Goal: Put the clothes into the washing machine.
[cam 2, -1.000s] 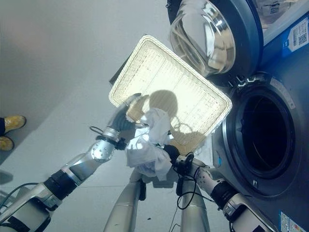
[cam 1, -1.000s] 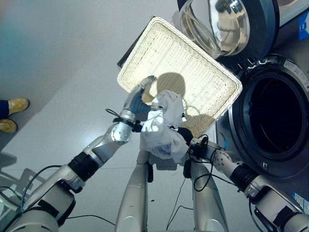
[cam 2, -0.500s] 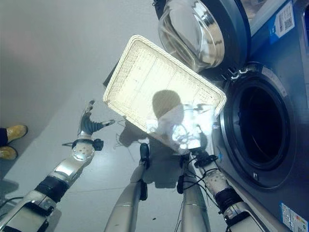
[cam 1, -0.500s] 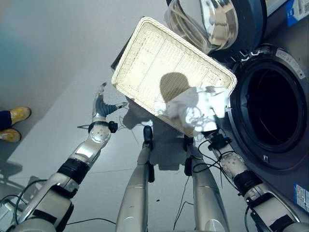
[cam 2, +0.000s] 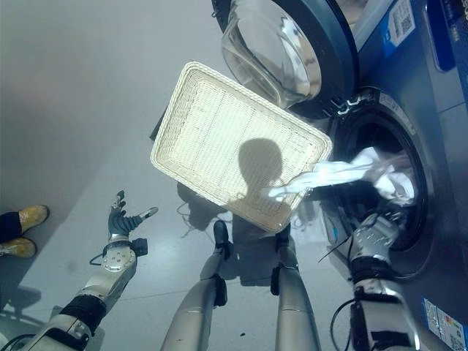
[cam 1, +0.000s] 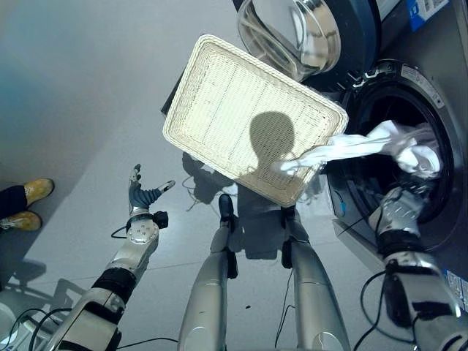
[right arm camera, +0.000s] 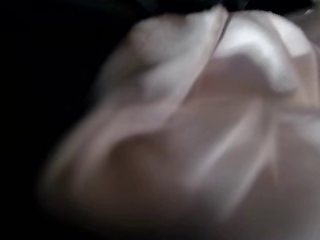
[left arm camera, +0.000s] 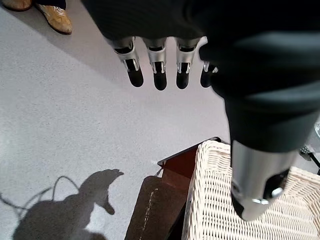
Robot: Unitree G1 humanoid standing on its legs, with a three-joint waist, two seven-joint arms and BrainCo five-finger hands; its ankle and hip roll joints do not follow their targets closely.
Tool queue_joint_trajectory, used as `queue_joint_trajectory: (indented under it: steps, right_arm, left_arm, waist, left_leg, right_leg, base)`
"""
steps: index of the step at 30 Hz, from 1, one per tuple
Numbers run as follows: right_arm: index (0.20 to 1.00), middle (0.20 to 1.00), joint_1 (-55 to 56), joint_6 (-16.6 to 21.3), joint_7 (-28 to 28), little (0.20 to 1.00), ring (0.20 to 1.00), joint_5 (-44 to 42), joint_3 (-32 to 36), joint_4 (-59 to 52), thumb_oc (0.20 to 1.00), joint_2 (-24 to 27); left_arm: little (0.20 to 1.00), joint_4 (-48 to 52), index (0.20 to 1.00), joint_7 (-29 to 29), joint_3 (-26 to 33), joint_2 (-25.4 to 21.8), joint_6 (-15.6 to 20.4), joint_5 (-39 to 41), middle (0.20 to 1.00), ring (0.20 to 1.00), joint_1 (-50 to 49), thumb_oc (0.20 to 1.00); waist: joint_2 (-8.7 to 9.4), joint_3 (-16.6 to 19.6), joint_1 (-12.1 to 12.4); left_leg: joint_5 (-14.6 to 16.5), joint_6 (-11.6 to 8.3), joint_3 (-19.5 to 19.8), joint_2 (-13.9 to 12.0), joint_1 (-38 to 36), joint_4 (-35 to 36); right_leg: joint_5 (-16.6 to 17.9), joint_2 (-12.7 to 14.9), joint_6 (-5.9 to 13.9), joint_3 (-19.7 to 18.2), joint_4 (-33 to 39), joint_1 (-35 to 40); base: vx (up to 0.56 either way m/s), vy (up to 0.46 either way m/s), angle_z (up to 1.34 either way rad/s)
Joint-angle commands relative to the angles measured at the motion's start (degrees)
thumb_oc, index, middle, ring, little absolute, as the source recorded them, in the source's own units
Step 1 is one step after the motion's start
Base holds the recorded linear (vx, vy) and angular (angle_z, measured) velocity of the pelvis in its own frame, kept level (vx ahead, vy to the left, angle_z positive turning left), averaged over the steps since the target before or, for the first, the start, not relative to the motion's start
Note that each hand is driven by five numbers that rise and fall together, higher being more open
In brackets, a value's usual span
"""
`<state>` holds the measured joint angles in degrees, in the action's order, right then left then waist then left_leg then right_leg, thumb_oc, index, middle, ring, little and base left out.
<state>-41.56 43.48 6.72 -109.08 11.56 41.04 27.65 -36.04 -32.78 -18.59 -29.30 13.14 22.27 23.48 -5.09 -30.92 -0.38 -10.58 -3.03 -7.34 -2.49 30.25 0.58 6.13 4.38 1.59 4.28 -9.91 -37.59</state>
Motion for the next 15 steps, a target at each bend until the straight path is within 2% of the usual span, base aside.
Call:
queue_joint_trajectory:
  steps: [1,2,3,4,5,6,8,9,10,11,14,15]
  right_arm:
    - [0.253,0.253,-1.79,20.13,14.47,0.253,0.253,5.87,7.59,2.65,0.253,16.91]
    - [0.347,0.347,-1.68,21.05,15.07,0.347,0.347,4.27,8.15,3.47,0.347,18.34]
    - [0.715,0.715,-1.71,22.99,16.18,0.715,0.715,2.02,8.80,5.06,0.715,20.15]
    - [1.000,1.000,-1.65,23.04,19.11,1.000,1.000,1.57,9.23,7.79,1.000,22.44]
    - [1.000,1.000,-1.28,22.33,21.03,1.000,1.000,2.96,9.26,9.19,1.000,23.28]
    - [1.000,1.000,-0.73,15.02,24.64,1.000,1.000,7.39,8.12,12.63,1.000,25.67]
    - [1.000,1.000,-1.71,1.23,22.27,1.000,1.000,8.05,5.98,15.04,1.000,27.39]
    - [1.000,1.000,-1.95,-3.47,19.92,1.000,1.000,6.66,4.96,15.98,1.000,27.62]
    - [1.000,1.000,-3.94,-15.02,16.72,1.000,1.000,4.22,0.47,17.35,1.000,28.07]
    - [1.000,1.000,-5.11,-22.48,16.32,1.000,1.000,3.05,-2.72,16.83,1.000,27.89]
    - [1.000,1.000,-4.21,-27.64,14.04,1.000,1.000,1.04,-2.79,17.61,1.000,27.39]
    - [1.000,1.000,-2.93,-32.53,12.09,1.000,1.000,1.41,-2.47,17.84,1.000,26.27]
  left_arm:
    - [1.000,0.68,1.000,0.84,0.14,-2.58,1.23,2.09,1.000,1.000,-0.71,1.000]
    - [1.000,0.90,1.000,1.06,0.11,-3.06,0.98,2.32,1.000,1.000,-0.72,1.000]
    - [1.000,1.23,1.000,1.26,0.00,-3.70,0.58,2.64,1.000,1.000,-0.54,1.000]
    - [1.000,1.52,1.000,1.42,-0.54,-4.45,-0.09,3.07,1.000,1.000,-0.31,1.000]
    - [1.000,1.61,1.000,1.55,-0.72,-4.79,-0.40,3.30,1.000,1.000,-0.35,1.000]
    - [1.000,2.20,1.000,1.77,-1.57,-5.96,-1.45,4.27,1.000,1.000,-0.31,1.000]
    - [1.000,1.99,1.000,2.46,-1.88,-6.60,-2.13,4.95,1.000,1.000,0.05,1.000]
    - [1.000,1.89,1.000,2.59,-1.97,-6.70,-2.23,5.13,1.000,1.000,0.11,1.000]
    - [1.000,1.55,1.000,3.43,-1.97,-7.38,-2.56,5.76,1.000,1.000,0.60,1.000]
    - [1.000,1.43,1.000,4.31,-1.60,-8.13,-2.41,5.90,1.000,1.000,0.50,1.000]
    - [1.000,1.34,1.000,4.93,-1.57,-8.60,-1.62,5.79,1.000,1.000,-0.31,1.000]
    - [1.000,1.56,1.000,5.12,-1.85,-8.57,-1.26,5.43,1.000,1.000,-0.95,1.000]
  waist:
    - [-0.71,1.13,-1.67]
    - [-0.58,1.13,-1.64]
    - [-0.44,1.13,-1.59]
    - [-0.31,1.13,-1.56]
    - [-0.22,1.13,-1.61]
    - [-0.08,1.13,-1.53]
    - [-0.10,1.13,-1.23]
    - [-0.05,1.13,-1.12]
    - [0.08,1.13,-0.65]
    - [0.22,1.13,-0.30]
    - [0.17,1.13,-0.11]
    - [-0.07,1.13,0.12]
  left_leg:
    - [6.93,-0.45,-0.23,3.97,2.23,-6.62]
    - [6.92,-0.48,-0.12,3.97,2.33,-6.66]
    - [6.43,-0.46,-0.04,3.93,2.97,-6.73]
    - [6.44,-0.47,0.25,3.92,3.32,-7.06]
    - [6.86,-0.51,0.50,3.95,3.13,-7.24]
    - [6.94,-0.43,0.83,3.95,3.41,-7.80]
    - [6.84,-0.35,1.16,4.03,3.89,-8.24]
    - [6.81,-0.34,1.21,4.05,3.88,-8.25]
    - [6.53,-0.25,1.26,4.17,4.23,-8.30]
    - [6.33,-0.22,1.32,4.11,4.85,-8.40]
    - [6.33,-0.28,1.52,4.16,5.30,-8.56]
    - [6.28,-0.25,1.72,4.32,5.50,-8.58]
  right_leg:
    - [-4.87,-2.33,2.67,4.99,-2.89,1.77]
    - [-4.89,-2.39,2.66,5.05,-3.03,1.71]
    - [-4.40,-2.49,2.52,5.17,-3.11,1.18]
    - [-4.56,-2.58,2.43,5.27,-3.62,0.89]
    - [-5.06,-2.64,2.46,5.24,-3.96,1.07]
    - [-5.36,-2.70,2.34,5.33,-4.73,0.84]
    - [-5.25,-2.66,2.28,5.47,-5.10,0.43]
    - [-5.25,-2.61,2.27,5.53,-5.08,0.48]
    - [-4.88,-2.49,2.17,5.78,-4.76,0.30]
    - [-4.57,-2.37,2.00,6.08,-4.57,-0.20]
    - [-4.78,-2.18,1.86,6.48,-4.65,-0.36]
    - [-5.03,-2.12,1.72,6.74,-4.85,-0.41]
  base:
    - [0.05,-0.123,0.01]
    - [0.04,-0.164,0.02]
    - [0.01,-0.116,0.04]
    - [0.03,-0.116,0.06]
    - [0.08,-0.137,0.12]
    - [0.07,-0.111,0.17]
    - [0.05,-0.087,0.17]
    - [0.03,-0.074,0.10]
    - [0.02,-0.109,0.08]
    - [0.01,-0.115,0.04]
    - [0.02,-0.068,0.03]
    - [0.04,-0.053,0.03]
